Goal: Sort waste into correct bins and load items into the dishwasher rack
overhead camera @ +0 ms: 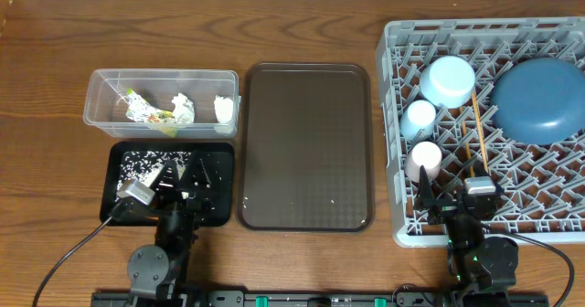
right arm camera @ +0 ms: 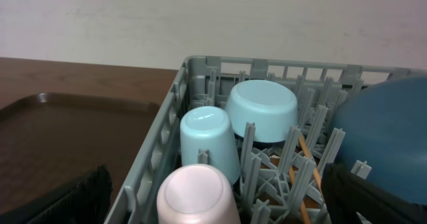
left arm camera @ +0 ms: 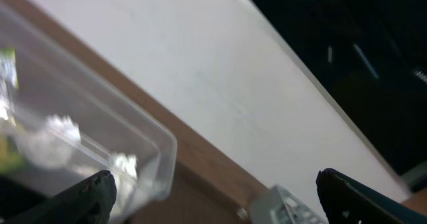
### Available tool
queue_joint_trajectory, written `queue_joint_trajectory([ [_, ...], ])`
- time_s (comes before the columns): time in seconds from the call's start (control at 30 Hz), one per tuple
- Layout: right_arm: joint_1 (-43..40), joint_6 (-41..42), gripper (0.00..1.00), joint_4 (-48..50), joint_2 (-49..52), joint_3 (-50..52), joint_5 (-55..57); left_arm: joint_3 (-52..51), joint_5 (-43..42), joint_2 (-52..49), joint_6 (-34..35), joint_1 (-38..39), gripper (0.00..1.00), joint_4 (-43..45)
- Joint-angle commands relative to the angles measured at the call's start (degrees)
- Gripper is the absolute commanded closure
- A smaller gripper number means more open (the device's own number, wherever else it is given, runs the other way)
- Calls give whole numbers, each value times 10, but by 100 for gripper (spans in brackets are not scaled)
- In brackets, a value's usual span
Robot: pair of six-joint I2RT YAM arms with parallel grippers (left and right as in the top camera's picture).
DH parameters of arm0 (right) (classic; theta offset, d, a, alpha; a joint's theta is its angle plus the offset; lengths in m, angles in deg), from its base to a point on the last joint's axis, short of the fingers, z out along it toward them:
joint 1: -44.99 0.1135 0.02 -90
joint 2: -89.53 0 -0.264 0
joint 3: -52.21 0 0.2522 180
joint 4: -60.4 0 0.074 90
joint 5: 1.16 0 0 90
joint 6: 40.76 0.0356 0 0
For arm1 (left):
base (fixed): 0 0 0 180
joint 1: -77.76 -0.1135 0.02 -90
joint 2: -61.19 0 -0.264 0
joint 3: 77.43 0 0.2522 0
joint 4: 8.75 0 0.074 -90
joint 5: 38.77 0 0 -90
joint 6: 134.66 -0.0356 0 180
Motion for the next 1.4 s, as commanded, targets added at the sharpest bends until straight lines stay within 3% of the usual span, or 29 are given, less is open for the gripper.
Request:
queue_joint_trajectory([
  [0.0, -5, -11, 1, -2, -4, 2, -2, -10, 25, 5, -126, 2, 2, 30],
  [0.4, -5, -11, 1, -2, -4, 2, -2, -44, 24, 5, -411, 2, 2, 35],
  [0.6, -5, -11, 1, -2, -4, 2, -2, -48, 17, 5, -438, -9, 2, -22],
  [0.77, -5, -11, 1, -2, -4, 2, -2, -48, -57, 5, -455, -79, 2, -89],
  [1.0, -5, -11, 1, -2, -4, 2, -2, -48, -60, 5, -537, -79, 2, -88],
  [1.37, -5, -11, 1, -2, -4, 2, -2, -48, -58, 5, -538, -59, 2, -88],
])
